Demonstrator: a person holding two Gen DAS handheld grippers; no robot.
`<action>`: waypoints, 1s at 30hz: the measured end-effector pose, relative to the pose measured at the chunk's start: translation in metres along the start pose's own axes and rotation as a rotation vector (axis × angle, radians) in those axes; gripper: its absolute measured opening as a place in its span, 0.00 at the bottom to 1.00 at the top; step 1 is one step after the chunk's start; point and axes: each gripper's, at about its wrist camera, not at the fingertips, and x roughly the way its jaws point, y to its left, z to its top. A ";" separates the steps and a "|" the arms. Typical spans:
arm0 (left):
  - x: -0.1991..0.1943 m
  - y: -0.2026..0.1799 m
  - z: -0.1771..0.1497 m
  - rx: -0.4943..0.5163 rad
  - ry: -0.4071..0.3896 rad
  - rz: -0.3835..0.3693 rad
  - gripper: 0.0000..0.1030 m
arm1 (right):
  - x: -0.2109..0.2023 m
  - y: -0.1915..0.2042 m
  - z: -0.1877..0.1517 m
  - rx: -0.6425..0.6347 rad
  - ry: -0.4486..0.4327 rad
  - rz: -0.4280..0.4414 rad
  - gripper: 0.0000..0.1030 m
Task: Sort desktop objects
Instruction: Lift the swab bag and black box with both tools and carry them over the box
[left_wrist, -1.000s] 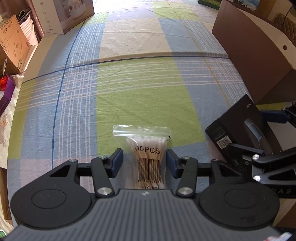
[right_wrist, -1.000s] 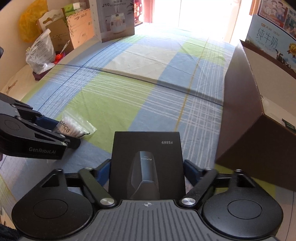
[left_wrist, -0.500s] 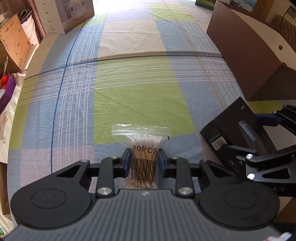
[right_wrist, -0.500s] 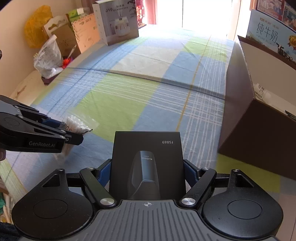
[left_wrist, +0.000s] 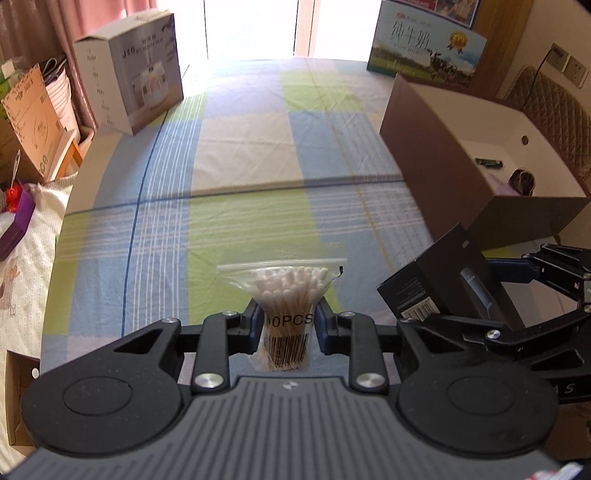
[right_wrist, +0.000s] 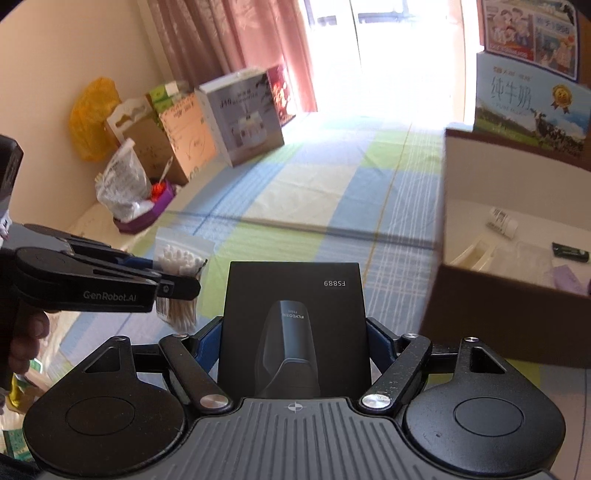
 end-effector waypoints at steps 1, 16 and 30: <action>-0.004 -0.003 0.002 0.006 -0.008 -0.004 0.23 | -0.006 -0.002 0.002 0.006 -0.012 -0.002 0.73; -0.020 -0.080 0.039 0.101 -0.073 -0.081 0.23 | -0.089 -0.077 0.011 0.105 -0.157 -0.115 0.73; -0.001 -0.186 0.098 0.192 -0.135 -0.184 0.23 | -0.140 -0.190 0.045 0.146 -0.262 -0.254 0.73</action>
